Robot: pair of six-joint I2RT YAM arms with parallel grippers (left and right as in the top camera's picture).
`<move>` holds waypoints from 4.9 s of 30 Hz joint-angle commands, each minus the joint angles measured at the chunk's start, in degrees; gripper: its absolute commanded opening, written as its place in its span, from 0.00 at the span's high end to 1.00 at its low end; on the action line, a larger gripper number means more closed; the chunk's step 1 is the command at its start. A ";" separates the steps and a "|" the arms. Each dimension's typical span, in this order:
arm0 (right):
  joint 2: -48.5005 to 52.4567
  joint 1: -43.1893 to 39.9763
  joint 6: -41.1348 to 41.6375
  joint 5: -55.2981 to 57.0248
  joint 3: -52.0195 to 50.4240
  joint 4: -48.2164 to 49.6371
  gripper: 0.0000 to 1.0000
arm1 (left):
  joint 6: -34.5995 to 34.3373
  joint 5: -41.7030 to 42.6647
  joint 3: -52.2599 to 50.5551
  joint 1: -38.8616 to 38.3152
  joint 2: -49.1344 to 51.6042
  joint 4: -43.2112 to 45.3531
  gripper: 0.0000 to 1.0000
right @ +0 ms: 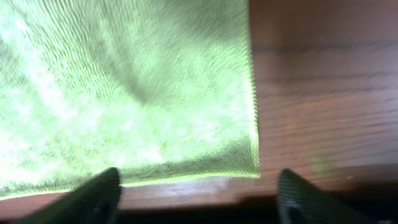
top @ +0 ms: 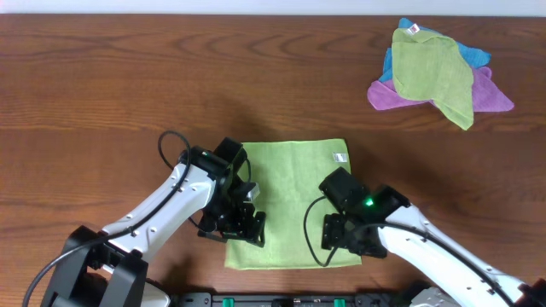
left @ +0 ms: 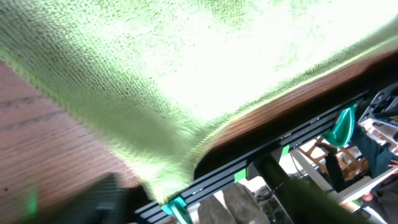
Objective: Fold the cloth
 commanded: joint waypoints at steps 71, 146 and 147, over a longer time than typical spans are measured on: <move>23.39 -13.25 -25.20 6.88 1.36 52.24 0.99 | -17.33 -21.40 1.20 4.24 17.92 47.19 0.94; -12.13 -13.55 -5.51 -9.38 -11.98 21.16 0.10 | -16.94 -13.88 -17.92 2.99 -11.23 19.26 0.05; -12.13 -13.55 -5.99 -9.51 -12.02 22.32 0.10 | -17.44 -15.39 -18.01 2.99 -11.23 19.76 0.05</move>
